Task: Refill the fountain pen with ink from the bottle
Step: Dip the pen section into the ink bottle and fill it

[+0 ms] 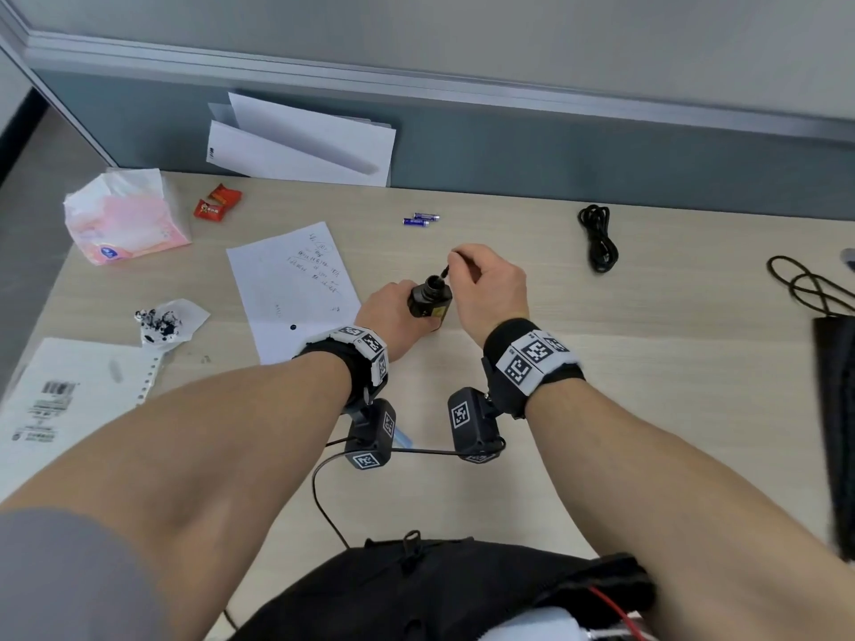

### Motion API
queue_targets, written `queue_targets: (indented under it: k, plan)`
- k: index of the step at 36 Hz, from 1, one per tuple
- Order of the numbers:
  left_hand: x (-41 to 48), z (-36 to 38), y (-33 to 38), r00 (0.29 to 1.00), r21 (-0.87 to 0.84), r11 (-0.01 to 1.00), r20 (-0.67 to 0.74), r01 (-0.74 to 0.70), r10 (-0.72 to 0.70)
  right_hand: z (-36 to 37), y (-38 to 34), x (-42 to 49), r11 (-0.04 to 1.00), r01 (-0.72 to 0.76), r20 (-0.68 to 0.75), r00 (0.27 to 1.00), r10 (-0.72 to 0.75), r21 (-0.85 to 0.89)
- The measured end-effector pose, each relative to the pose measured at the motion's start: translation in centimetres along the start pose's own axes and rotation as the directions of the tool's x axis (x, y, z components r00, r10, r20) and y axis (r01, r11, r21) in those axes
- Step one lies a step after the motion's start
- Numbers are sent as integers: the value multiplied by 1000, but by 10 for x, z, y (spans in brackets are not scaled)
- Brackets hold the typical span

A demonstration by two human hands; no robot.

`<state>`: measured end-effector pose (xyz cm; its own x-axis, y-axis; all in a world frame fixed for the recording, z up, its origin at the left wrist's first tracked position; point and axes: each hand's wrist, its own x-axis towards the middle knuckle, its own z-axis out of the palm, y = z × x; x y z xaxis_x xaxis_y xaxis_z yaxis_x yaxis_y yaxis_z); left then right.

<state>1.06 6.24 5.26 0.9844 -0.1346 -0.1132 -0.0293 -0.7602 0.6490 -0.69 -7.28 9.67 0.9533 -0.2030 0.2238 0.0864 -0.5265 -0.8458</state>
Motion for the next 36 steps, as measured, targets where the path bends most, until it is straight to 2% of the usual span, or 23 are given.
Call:
queue_targets:
  k: [13, 26, 30, 36]
  plan:
    - [5, -23, 5, 997, -41, 999, 72, -35, 38, -2, -24, -1, 998, -62, -49, 997, 62, 5]
    - [15, -66, -29, 995, 84, 996, 102, -14, 5, 35, -28, 9, 997, -74, -100, 992, 74, 7]
    - [16, -60, -31, 993, 76, 997, 114, -26, 17, 35, -19, 4, 993, -113, -62, 992, 111, -31]
    - [12, -39, -25, 982, 65, 995, 176, -76, 64, 24, -2, -9, 985, -163, -145, 977, 154, -50]
